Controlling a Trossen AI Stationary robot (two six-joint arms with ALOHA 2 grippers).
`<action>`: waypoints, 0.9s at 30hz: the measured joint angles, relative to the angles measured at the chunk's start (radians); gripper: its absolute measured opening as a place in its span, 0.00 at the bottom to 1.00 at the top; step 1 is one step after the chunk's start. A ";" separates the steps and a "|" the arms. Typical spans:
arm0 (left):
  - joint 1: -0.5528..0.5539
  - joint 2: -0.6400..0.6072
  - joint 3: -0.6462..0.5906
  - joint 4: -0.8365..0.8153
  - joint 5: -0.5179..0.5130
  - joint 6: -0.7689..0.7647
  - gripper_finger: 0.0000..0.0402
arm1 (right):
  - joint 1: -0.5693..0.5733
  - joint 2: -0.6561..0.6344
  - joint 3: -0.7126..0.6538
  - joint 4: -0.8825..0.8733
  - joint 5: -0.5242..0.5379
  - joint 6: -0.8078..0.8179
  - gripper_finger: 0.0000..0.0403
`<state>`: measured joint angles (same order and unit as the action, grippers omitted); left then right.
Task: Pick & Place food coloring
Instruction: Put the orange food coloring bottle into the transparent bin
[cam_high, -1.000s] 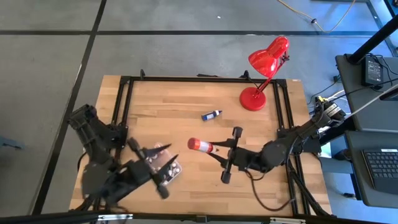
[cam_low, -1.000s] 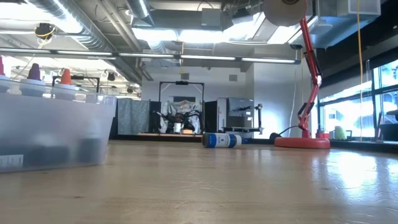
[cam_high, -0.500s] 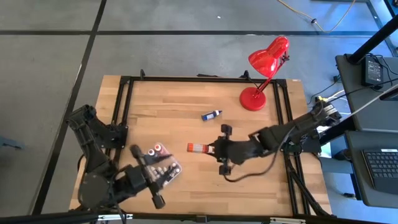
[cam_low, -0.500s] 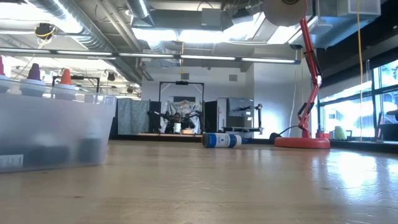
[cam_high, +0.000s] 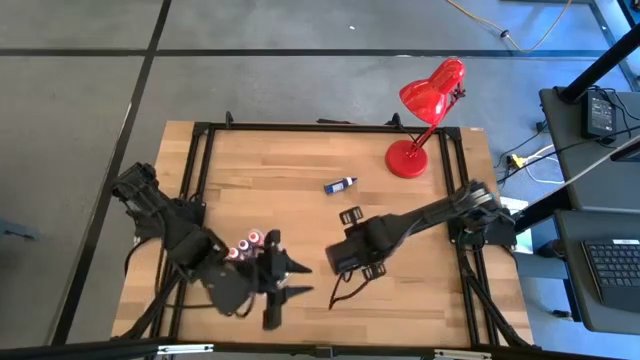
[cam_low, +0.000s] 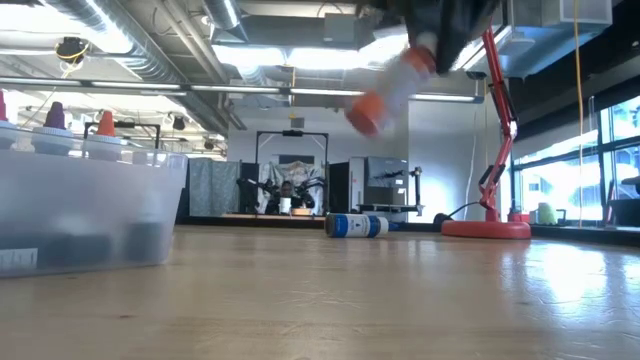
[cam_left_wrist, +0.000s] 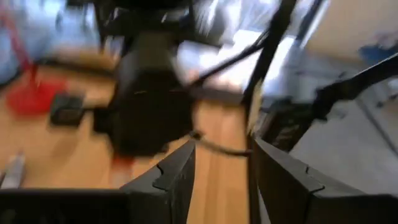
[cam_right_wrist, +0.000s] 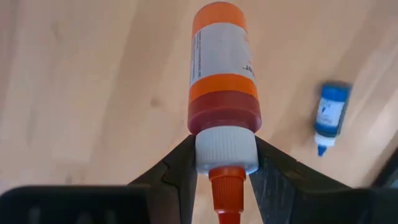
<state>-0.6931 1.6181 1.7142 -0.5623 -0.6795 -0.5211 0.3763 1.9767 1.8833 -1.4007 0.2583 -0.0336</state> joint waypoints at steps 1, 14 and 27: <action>0.011 0.000 0.000 -0.058 0.012 -0.058 0.38 | 0.000 0.031 0.022 -0.039 0.000 -0.022 0.32; 0.088 0.000 0.000 -0.288 0.087 -0.253 0.39 | 0.006 0.241 0.092 -0.169 -0.001 -0.182 0.32; 0.089 0.000 0.000 -0.298 0.076 -0.226 0.39 | 0.006 0.257 0.091 -0.170 0.010 -0.205 0.32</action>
<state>-0.6037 1.6184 1.7142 -0.8608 -0.6037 -0.7469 0.3828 2.2333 1.9739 -1.5707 0.2680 -0.2383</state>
